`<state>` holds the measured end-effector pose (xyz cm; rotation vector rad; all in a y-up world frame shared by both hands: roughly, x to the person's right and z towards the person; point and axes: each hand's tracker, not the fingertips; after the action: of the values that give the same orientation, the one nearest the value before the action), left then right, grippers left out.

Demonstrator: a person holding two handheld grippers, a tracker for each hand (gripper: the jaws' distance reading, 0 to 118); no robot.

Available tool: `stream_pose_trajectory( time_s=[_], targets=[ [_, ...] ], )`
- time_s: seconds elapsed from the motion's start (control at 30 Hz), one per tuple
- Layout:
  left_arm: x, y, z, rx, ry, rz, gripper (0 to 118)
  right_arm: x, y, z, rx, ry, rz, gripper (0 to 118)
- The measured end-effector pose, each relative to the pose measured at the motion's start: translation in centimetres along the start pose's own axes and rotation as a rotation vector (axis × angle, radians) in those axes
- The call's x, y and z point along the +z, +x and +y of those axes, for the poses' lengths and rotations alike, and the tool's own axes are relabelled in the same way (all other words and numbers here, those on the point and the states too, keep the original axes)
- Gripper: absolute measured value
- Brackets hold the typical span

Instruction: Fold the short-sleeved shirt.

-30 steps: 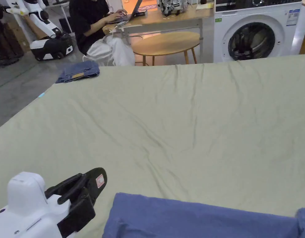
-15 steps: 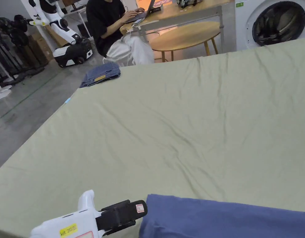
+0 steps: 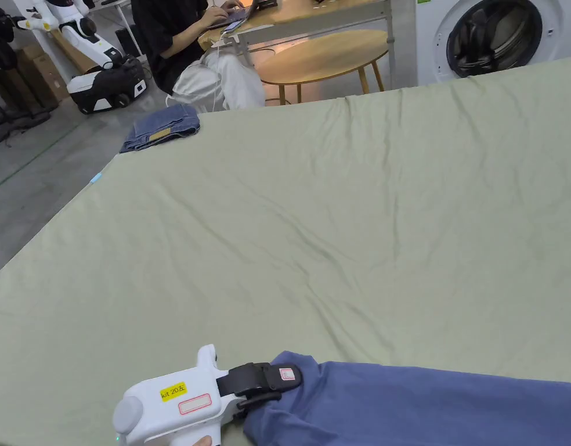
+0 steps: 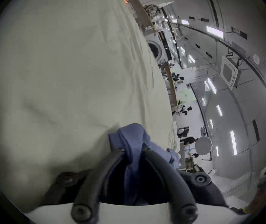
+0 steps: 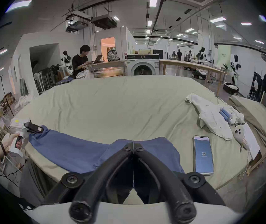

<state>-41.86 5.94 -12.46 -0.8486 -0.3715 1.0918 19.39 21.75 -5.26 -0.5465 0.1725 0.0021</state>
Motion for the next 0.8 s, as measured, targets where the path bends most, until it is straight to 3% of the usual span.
stream_pose_trajectory(
  time_s=[0.1, 0.17, 0.37, 0.47, 0.67, 0.73, 0.8],
  targets=[
    [4.1, 2.7, 0.1, 0.029, 0.167, -0.036, 4, 0.1, 0.3, -0.2, -0.005, -0.001, 0.005, 0],
    [6.5, 4.9, 0.4, 0.013, 0.185, -0.050, 4, -0.1, 0.6, -0.4, -0.026, -0.003, 0.022, 0],
    [13.8, 11.4, 3.3, -0.216, 0.323, 0.236, 4, -1.0, 0.9, -1.2, -0.097, 0.002, 0.063, 0],
    [10.3, 15.9, 2.0, -0.379, 0.250, 0.328, 4, -1.5, 0.9, -1.5, -0.136, -0.007, 0.095, 0],
    [-4.6, 17.3, -3.4, -0.527, 0.028, 0.283, 4, -0.3, 0.1, -1.5, -0.126, 0.009, 0.101, 0],
    [-10.0, 16.6, -4.6, -0.483, -0.134, 0.258, 4, 0.4, 0.5, -1.8, -0.177, 0.044, 0.111, 0],
    [-12.7, 16.4, -6.2, -0.509, -0.175, 0.276, 4, 0.7, 0.9, -2.0, -0.195, 0.037, 0.101, 0]
  ],
)
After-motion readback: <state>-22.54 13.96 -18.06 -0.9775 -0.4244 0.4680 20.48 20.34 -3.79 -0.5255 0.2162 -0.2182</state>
